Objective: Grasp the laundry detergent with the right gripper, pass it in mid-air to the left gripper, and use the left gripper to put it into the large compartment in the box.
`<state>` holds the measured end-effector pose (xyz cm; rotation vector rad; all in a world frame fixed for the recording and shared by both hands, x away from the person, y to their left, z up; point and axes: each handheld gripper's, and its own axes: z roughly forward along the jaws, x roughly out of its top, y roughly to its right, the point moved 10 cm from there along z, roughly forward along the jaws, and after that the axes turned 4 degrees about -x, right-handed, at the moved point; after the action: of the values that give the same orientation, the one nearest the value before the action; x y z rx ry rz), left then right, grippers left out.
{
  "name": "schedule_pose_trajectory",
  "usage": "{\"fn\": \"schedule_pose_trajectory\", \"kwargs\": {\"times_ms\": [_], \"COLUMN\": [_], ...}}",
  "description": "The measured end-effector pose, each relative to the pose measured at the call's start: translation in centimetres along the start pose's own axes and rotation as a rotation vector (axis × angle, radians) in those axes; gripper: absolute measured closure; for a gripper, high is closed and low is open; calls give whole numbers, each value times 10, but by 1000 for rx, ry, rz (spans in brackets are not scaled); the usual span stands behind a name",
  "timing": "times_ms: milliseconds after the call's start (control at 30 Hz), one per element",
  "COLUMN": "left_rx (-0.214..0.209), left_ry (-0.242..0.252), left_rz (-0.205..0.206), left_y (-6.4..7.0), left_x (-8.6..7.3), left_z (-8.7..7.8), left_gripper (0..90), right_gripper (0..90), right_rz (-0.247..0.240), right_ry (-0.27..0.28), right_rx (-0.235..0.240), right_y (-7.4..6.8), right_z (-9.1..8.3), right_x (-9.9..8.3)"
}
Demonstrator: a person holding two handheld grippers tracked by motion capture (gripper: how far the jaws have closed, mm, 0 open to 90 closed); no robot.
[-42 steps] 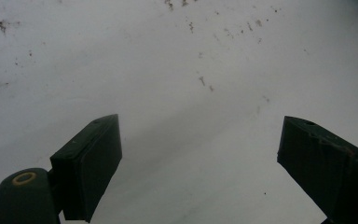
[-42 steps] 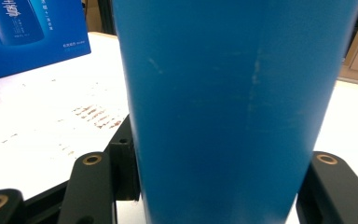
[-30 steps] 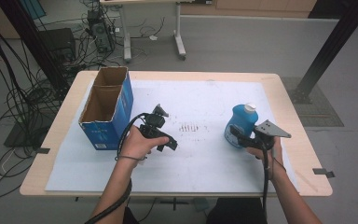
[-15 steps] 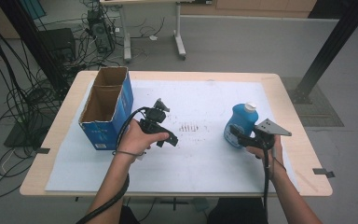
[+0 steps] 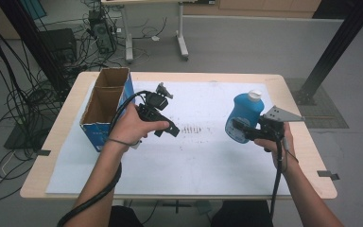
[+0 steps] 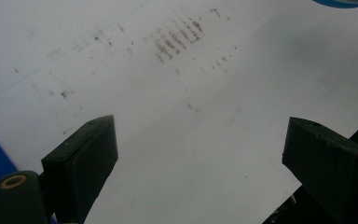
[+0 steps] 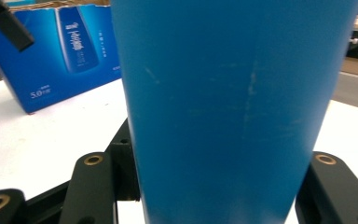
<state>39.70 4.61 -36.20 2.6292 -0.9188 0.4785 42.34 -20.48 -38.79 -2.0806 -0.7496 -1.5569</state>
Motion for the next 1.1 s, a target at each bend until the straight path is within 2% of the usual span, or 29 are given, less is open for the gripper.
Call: {"fn": "schedule_pose_trajectory", "kwargs": {"times_ms": [167, 333, 433, 467, 600, 900, 1100], "left_rx": [-9, -18, -27, -33, -40, -44, -63], "left_ry": [-4, -50, -60, -61, -66, -64, -75], "left_rz": [57, 131, 165, 178, 230, 313, 382], "left_y": [6, 12, 15, 16, 22, 32, 36], "left_x": [8, 12, 16, 17, 24, 38, 45], "left_z": [-22, -41, -49, -52, -65, -91, -105], "left_gripper": [105, 106, 106, 106, 106, 106, 107], "right_gripper": [442, 442, 443, 443, 443, 443, 444], "right_rz": [-7, -38, -40, -38, -38, -52, -59], "right_ry": [-16, -30, -39, -39, -41, -43, -48], "right_rx": [38, 88, 121, 142, 172, 256, 343], "right_y": [-4, -13, -18, -20, -24, -34, -45], "right_z": [-5, -9, -12, -13, -15, -20, -21], "right_x": [13, 27, 33, 37, 42, 55, 61]}}
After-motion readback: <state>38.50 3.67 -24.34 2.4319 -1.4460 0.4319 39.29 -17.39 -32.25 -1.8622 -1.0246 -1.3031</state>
